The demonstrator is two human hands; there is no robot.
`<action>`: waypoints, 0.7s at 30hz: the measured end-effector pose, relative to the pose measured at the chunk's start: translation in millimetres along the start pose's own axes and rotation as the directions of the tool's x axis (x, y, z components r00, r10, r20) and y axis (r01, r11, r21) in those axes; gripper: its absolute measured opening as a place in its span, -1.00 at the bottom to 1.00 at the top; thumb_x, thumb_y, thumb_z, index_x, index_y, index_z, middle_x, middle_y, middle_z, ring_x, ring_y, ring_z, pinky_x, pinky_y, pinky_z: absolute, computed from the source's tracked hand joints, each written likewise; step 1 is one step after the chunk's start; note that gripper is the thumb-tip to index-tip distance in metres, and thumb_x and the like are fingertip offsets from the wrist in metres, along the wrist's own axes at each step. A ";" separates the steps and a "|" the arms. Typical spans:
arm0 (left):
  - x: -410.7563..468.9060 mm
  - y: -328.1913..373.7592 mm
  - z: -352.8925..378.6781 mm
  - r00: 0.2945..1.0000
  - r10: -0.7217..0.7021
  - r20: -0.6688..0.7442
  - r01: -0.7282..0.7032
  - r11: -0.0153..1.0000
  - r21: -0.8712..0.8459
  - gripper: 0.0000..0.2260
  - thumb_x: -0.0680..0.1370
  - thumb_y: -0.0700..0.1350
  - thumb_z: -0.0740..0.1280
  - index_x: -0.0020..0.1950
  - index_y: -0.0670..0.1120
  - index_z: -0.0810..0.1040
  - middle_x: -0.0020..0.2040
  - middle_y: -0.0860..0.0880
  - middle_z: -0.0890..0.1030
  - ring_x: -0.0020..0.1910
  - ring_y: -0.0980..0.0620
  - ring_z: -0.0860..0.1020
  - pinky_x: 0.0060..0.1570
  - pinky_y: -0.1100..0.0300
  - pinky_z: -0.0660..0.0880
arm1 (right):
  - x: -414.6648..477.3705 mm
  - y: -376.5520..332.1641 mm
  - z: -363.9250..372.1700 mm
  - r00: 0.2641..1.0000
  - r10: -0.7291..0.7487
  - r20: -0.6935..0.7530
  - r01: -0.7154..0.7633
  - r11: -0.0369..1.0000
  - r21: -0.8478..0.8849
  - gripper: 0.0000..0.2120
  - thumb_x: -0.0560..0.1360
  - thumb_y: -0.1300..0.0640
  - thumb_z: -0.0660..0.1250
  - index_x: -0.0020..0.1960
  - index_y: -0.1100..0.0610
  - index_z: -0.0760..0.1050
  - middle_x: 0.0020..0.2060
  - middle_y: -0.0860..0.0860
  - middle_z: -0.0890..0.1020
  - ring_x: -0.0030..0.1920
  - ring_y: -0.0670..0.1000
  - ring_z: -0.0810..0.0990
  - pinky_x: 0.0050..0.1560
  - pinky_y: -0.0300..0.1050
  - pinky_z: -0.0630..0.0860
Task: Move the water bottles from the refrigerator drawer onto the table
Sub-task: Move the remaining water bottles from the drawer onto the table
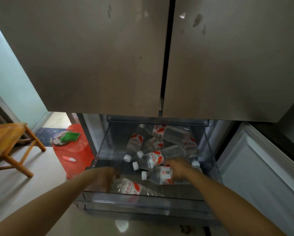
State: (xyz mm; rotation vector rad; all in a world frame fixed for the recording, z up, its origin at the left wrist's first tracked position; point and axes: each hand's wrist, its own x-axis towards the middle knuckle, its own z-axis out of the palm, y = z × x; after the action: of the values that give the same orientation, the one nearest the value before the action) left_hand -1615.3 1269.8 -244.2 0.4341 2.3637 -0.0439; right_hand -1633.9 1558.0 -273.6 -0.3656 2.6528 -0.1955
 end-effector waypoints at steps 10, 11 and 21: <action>-76.6 49.0 -76.4 0.923 0.052 -0.382 0.086 0.938 0.336 -0.73 0.47 -0.04 0.34 0.15 -0.04 0.50 0.07 -0.07 0.59 0.06 -0.07 0.54 -0.14 0.15 0.39 | 2.4 0.6 -5.5 0.998 -0.024 0.056 0.027 0.998 -0.060 -0.47 0.37 0.10 0.42 0.29 -0.03 0.36 0.20 0.01 0.51 0.18 0.03 0.49 0.22 -0.04 0.42; -76.1 51.0 -74.4 0.917 0.035 -0.398 0.112 0.934 0.340 -0.72 0.47 -0.07 0.31 0.18 -0.03 0.49 0.09 -0.07 0.58 0.08 -0.08 0.54 -0.16 0.15 0.35 | 2.9 -1.8 -4.8 0.998 -0.027 0.058 0.033 0.994 -0.103 -0.49 0.38 0.11 0.41 0.29 -0.01 0.36 0.20 0.02 0.51 0.18 0.04 0.49 0.21 -0.04 0.42; -58.2 20.1 -37.5 0.751 -0.141 -0.645 0.173 0.985 -0.013 -0.75 0.55 0.00 0.21 0.16 -0.09 0.45 0.13 -0.09 0.46 0.04 -0.13 0.55 -0.14 0.10 0.44 | 13.5 -46.9 17.9 0.999 -0.035 -0.009 0.028 0.912 -0.410 -0.47 0.48 -0.03 0.31 0.34 0.20 0.31 0.28 0.20 0.38 0.24 0.18 0.41 0.26 0.03 0.35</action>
State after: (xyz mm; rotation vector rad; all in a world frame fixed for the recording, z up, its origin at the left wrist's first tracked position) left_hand -1593.7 1277.2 -175.8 0.2949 3.0920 -0.0314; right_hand -1626.9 1508.0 -285.9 -0.5409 2.6931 0.3599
